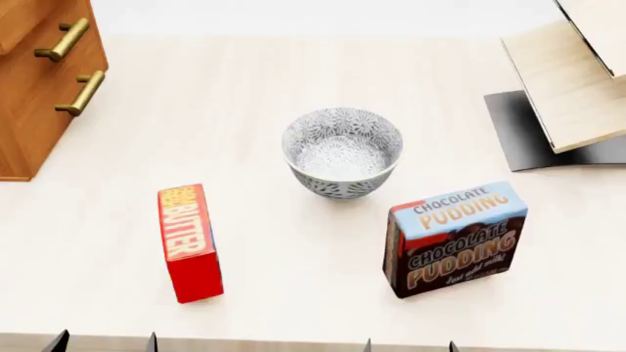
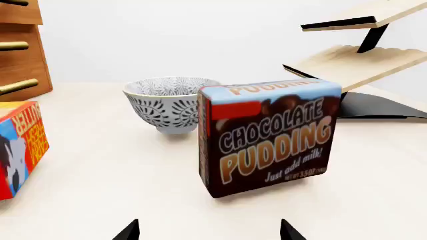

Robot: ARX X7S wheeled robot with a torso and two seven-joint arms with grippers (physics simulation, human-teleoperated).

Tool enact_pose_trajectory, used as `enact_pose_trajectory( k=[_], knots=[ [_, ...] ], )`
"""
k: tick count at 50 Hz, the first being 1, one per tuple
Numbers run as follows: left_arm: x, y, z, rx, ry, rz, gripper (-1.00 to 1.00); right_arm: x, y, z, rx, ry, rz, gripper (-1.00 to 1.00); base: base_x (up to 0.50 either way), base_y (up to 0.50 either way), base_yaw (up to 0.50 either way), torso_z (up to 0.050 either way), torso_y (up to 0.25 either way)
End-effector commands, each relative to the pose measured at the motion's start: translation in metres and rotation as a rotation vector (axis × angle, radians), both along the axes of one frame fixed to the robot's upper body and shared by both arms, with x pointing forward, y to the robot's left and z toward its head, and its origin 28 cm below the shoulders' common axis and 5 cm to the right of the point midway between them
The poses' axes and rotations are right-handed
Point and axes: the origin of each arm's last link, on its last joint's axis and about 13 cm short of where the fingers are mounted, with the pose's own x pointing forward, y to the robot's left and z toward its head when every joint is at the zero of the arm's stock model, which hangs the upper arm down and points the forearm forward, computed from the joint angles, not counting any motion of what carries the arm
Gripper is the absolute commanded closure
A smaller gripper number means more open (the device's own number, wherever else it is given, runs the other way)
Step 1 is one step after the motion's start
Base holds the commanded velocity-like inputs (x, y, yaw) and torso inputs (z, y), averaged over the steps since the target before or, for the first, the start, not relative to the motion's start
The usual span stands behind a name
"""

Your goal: Close the top drawer of the cabinet and put the bowl on top of it.

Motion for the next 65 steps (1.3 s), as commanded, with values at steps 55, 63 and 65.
enact_pose_trajectory(
  k=[55,63,65],
  knots=[
    [-0.076,0.041,0.106,0.031,-0.155,0.082,-1.0,-0.088,-0.03,0.107,0.037,-0.122,0.008,-1.0,0.0,0.0,0.0,0.0,0.0],
    [-0.075,0.041,0.105,0.038,-0.155,0.077,-1.0,-0.088,-0.03,0.108,0.034,-0.122,0.009,-1.0,0.0,0.0,0.0,0.0,0.0],
    [-0.075,0.041,0.105,0.038,-0.155,0.077,-1.0,-0.087,-0.03,0.107,0.035,-0.121,0.008,-1.0,0.0,0.0,0.0,0.0,0.0]
  ],
)
